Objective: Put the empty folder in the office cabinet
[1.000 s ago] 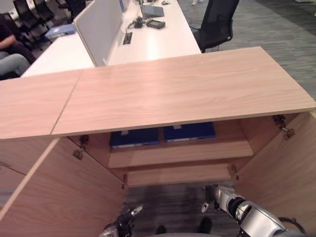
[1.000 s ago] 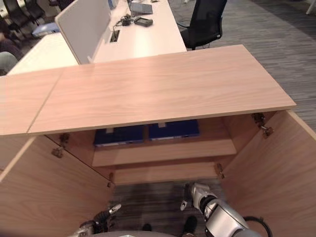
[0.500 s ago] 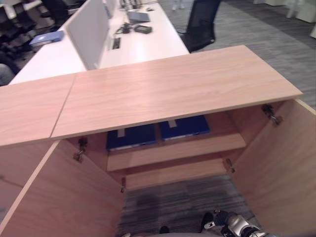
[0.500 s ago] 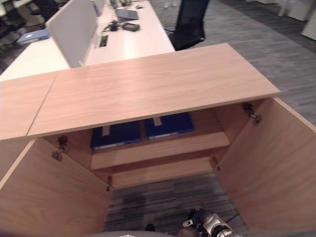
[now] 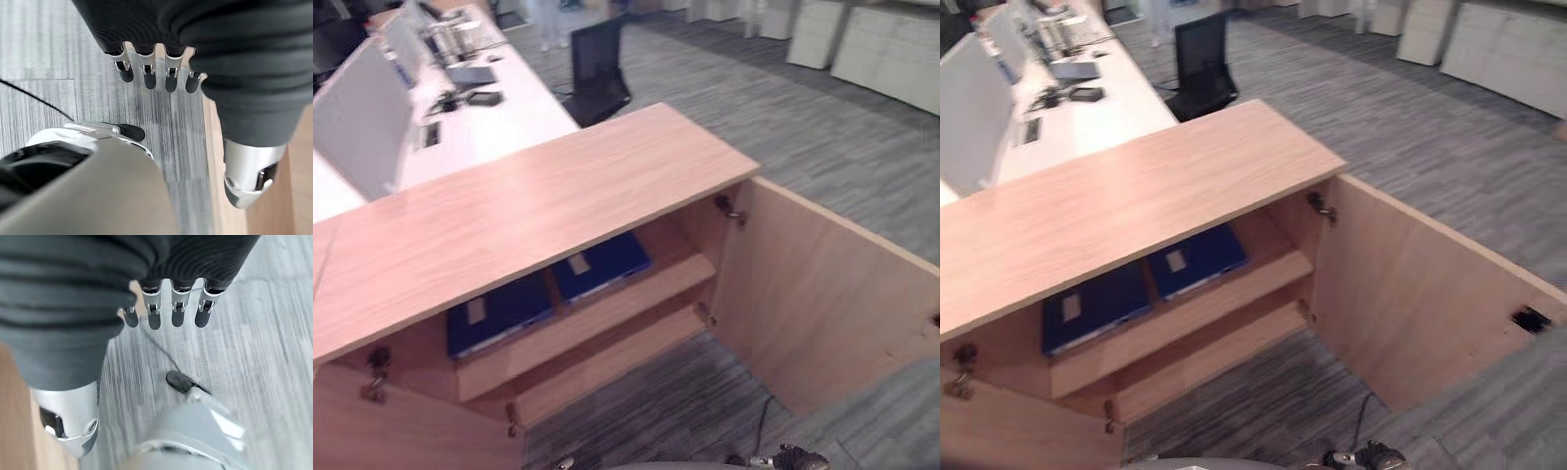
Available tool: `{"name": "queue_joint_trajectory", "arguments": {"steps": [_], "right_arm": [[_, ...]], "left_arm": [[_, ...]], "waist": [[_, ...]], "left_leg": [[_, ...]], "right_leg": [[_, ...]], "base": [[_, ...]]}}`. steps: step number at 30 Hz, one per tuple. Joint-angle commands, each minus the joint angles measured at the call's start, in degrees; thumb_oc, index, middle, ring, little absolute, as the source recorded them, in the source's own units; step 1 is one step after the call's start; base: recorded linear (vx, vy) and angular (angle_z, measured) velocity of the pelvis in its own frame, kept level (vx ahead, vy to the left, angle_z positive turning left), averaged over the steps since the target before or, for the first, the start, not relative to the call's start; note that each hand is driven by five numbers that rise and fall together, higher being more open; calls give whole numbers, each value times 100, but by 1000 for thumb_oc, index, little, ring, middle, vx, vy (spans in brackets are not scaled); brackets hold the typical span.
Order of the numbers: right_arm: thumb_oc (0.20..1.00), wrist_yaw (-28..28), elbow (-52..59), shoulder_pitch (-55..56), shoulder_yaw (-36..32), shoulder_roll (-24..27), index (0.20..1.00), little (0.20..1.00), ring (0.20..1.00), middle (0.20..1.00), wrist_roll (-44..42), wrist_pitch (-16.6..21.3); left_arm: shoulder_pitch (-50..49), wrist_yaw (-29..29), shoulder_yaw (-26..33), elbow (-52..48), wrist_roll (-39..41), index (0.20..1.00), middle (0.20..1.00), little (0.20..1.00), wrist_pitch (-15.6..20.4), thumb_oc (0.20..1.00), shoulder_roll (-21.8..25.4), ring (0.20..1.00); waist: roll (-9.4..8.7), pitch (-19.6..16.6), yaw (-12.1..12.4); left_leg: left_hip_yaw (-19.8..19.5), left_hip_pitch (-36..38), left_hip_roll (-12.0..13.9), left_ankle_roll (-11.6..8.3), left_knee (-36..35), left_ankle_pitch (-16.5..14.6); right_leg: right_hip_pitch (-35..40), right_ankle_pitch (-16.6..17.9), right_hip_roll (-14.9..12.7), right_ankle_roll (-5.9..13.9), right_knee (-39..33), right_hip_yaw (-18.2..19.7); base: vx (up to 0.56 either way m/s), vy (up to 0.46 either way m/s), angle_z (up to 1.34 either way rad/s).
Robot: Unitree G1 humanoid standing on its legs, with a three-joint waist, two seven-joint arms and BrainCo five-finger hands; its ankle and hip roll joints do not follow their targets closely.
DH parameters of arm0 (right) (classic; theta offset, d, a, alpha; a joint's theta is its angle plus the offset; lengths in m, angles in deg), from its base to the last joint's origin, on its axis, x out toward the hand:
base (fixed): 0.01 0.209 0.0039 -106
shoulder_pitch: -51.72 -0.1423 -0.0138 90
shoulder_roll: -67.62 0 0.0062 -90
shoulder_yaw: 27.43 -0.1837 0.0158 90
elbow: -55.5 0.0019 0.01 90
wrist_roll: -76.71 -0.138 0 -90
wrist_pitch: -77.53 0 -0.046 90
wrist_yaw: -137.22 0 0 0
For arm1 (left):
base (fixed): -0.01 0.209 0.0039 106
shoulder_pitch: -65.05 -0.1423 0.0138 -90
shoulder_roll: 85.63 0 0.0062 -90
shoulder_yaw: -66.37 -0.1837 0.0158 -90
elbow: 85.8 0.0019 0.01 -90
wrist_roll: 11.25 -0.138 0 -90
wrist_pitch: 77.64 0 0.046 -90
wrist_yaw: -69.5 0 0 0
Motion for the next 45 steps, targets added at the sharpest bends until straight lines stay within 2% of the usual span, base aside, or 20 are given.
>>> {"name": "queue_joint_trajectory", "arguments": {"steps": [1,2,3,10,19,22,24,27,29,34,40,45], "right_arm": [[1000,-140,-360,-227,-59,-146,1000,1000,1000,1000,-497,140],[1000,-190,-413,-239,-114,-122,1000,1000,1000,1000,-599,153],[1000,-190,-413,-240,-114,-124,1000,1000,1000,1000,-599,153],[1000,-236,-670,-280,-184,-26,1000,1000,1000,1000,-839,191],[1000,-356,-725,-331,-725,228,1000,1000,1000,1000,-1631,391],[1000,-528,-624,-512,-1487,727,1000,1000,1000,1000,-2567,651],[1000,-576,-595,-555,-1608,831,1000,1000,1000,1000,-2697,725],[1000,-714,-203,-765,-2038,1319,1000,1000,1000,1000,-3215,983],[1000,-841,160,-1020,-1889,1772,1000,1000,1000,1000,-2830,1031],[1000,-970,832,-1484,-1642,2142,1000,1000,1000,1000,-2582,1094],[1000,-975,1189,-1804,-1469,2302,1000,1000,1000,1000,-2565,1175],[1000,-973,1513,-2031,-1298,2224,1000,1000,1000,1000,-2645,1289]], "left_arm": [[150,-10,113,395,-222,1000,1000,1000,93,1000,69,1000],[196,-3,78,388,-204,1000,1000,1000,90,1000,39,1000],[198,-3,79,389,-204,1000,1000,1000,90,1000,40,1000],[320,-53,-89,320,-92,1000,1000,1000,89,1000,-35,1000],[277,-61,-109,425,-126,1000,1000,1000,60,1000,-54,1000],[218,-61,-27,540,-268,1000,1000,1000,61,1000,7,1000],[212,-67,-21,568,-317,1000,1000,1000,66,1000,18,1000],[155,-55,26,617,-354,1000,1000,1000,84,1000,82,1000],[109,-70,28,644,-423,1000,1000,1000,107,1000,137,1000],[112,-57,-17,603,-421,1000,1000,1000,112,1000,176,1000],[117,-55,-71,544,-393,1000,1000,1000,107,1000,202,1000],[61,-44,-70,609,-474,1000,1000,1000,89,1000,230,1000]], "waist": [[-358,-120,-77],[-359,-152,-150],[-364,-164,-146],[-391,-265,-269],[-360,-357,-294],[-325,-364,-325],[-328,-380,-327],[-317,-376,-352],[-304,-386,-351],[-293,-392,-344],[-289,-402,-326],[-281,-403,-282]], "left_leg": [[-274,-47,-407,281,45,-491],[-208,-15,-281,213,25,-469],[-203,-31,-285,212,25,-462],[27,122,159,-38,-35,-344],[-17,102,406,-228,-86,-170],[-42,133,486,-286,-86,-168],[-43,121,494,-297,-86,-154],[-52,131,533,-331,-86,-132],[-41,156,557,-361,-86,-124],[-34,169,586,-389,-86,-92],[-61,158,597,-403,-86,-42],[-119,172,622,-423,-73,-23]], "right_leg": [[-223,308,-192,188,-7,80],[-208,253,-44,134,-82,144],[-226,259,-47,132,-83,151],[-139,23,399,-28,-168,277],[-4,-212,621,-162,-168,167],[92,-297,695,-204,-168,149],[92,-304,704,-212,-168,153],[125,-348,757,-246,-168,168],[171,-383,787,-263,-168,157],[213,-416,823,-305,-168,170],[234,-445,847,-344,-168,168],[291,-495,880,-397,-168,136]], "base": [[136,-258,-17],[96,-194,-17],[96,-181,-24],[89,-162,-29],[50,-98,3],[39,-66,4],[26,-42,4],[11,-62,-1],[11,-53,-1],[-2,-32,-3],[0,-10,1],[-3,-27,2]]}}
